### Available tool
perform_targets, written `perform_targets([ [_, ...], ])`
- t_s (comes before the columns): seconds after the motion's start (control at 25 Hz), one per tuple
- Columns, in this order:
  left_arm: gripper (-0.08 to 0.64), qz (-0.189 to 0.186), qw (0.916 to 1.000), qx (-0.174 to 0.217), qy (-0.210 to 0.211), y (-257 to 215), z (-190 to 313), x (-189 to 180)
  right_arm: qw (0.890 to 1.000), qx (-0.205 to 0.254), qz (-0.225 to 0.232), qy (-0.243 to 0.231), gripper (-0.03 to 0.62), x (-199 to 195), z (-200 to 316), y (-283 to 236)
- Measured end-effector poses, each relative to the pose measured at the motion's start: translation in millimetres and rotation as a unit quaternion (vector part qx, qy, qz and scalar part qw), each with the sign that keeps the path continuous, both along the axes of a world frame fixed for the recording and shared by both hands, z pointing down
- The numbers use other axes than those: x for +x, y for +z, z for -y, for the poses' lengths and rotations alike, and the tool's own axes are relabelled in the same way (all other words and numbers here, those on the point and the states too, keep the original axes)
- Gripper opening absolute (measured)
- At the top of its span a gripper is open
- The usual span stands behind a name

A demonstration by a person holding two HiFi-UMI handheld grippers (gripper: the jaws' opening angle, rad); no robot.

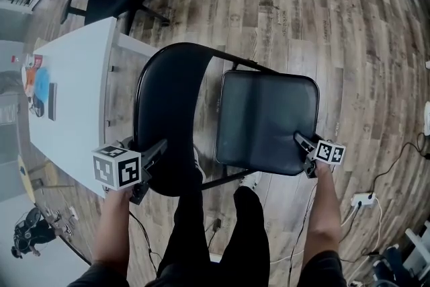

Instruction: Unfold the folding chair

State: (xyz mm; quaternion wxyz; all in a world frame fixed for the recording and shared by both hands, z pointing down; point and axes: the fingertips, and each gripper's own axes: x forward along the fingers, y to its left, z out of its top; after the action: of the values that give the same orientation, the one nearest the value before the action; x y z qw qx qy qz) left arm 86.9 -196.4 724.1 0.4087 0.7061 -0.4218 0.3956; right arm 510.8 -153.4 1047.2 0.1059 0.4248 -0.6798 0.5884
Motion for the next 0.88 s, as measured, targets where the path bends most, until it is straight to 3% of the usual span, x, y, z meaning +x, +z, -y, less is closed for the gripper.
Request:
perform_targets([
  [0.2,0.144,-0.016,0.9999,0.007,0.000,-3,1,15,0.999,-0.008,-0.031,-0.010,0.431,2,4,14],
  [0.44,0.107,-0.045,0.9989,0.005,0.010,-1,-8,49,0.999,-0.025,-0.026,-0.016,0.445,18,-5,32],
  [0.64,0.106,-0.059,0.9982,0.011,0.008,-4,-6,52,1.000,-0.003,-0.012,-0.018,0.445,22,-3,26],
  [0.8,0.106,-0.126,0.9907,0.041,-0.032,-15,-9,54,0.997,0.029,-0.071,-0.021,0.443,45,2,6],
  [0.88,0.121,-0.128,0.9883,0.073,-0.041,-26,-11,45,0.991,0.069,-0.109,-0.032,0.443,49,2,-23],
])
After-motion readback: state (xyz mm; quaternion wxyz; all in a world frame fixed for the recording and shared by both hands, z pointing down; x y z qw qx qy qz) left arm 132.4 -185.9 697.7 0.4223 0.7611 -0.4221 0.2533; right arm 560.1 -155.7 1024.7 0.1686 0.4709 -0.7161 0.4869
